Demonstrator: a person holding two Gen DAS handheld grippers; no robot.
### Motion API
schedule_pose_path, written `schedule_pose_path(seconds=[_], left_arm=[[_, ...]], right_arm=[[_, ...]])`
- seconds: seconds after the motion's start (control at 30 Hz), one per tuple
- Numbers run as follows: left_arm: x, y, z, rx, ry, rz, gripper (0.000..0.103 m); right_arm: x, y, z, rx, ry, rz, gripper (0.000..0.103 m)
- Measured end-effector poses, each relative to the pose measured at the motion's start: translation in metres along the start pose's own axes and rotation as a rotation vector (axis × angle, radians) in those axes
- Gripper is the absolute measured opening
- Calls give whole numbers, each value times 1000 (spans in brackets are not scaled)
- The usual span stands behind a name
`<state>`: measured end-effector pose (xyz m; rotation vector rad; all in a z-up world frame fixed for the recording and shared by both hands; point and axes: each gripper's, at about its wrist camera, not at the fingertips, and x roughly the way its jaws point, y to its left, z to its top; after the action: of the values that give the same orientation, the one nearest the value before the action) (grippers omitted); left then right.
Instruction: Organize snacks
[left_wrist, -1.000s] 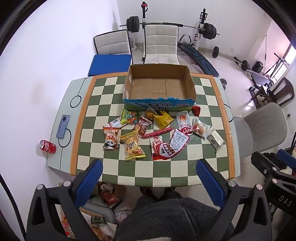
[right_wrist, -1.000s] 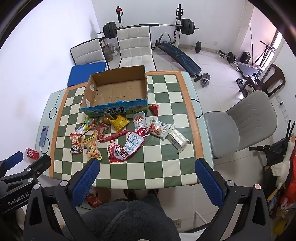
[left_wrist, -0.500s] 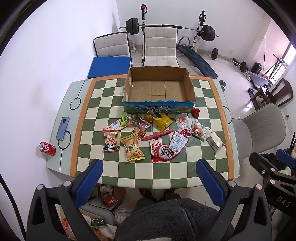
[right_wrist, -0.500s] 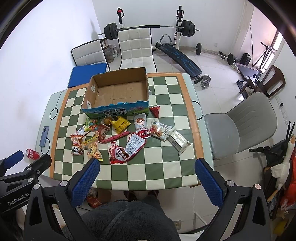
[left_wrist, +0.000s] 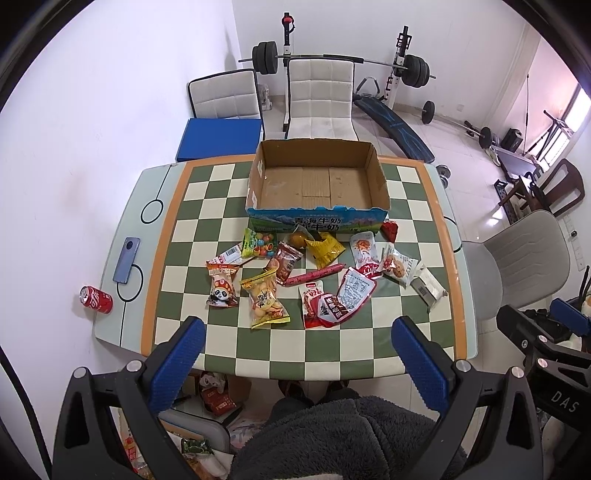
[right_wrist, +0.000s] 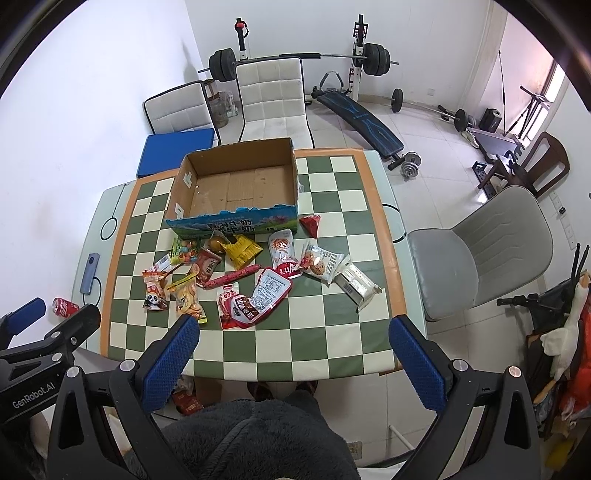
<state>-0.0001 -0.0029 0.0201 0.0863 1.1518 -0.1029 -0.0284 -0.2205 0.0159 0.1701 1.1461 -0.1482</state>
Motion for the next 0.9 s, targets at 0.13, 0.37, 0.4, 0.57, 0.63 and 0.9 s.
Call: schedule_pose_path(seconds=[0.13,0.37,0.4,0.57,0.63,0.9], left_arm=[[0,0,-1,-1,-1,-3,103],[0,0,0,2,-3,-3,103],[-1,-1,-2,2,-4,-3,103],[-1,-2,-1,-1,-4,-3,103],[-1,0,-1,2,-4,-2,103],[-3,-2,-2,0,-6,-4,103]], right_arm=[[1,0,-3,-3,-1,-2,103],[1,-1,-3,-1,-4,-2,103],[1,-1,-4,-1,-5,-2,103],[-6,1,3,-1,-9,-1,103],[-6,0,2,-2,-8,-1,103],[-12,3,13,-3,-11,5,103]])
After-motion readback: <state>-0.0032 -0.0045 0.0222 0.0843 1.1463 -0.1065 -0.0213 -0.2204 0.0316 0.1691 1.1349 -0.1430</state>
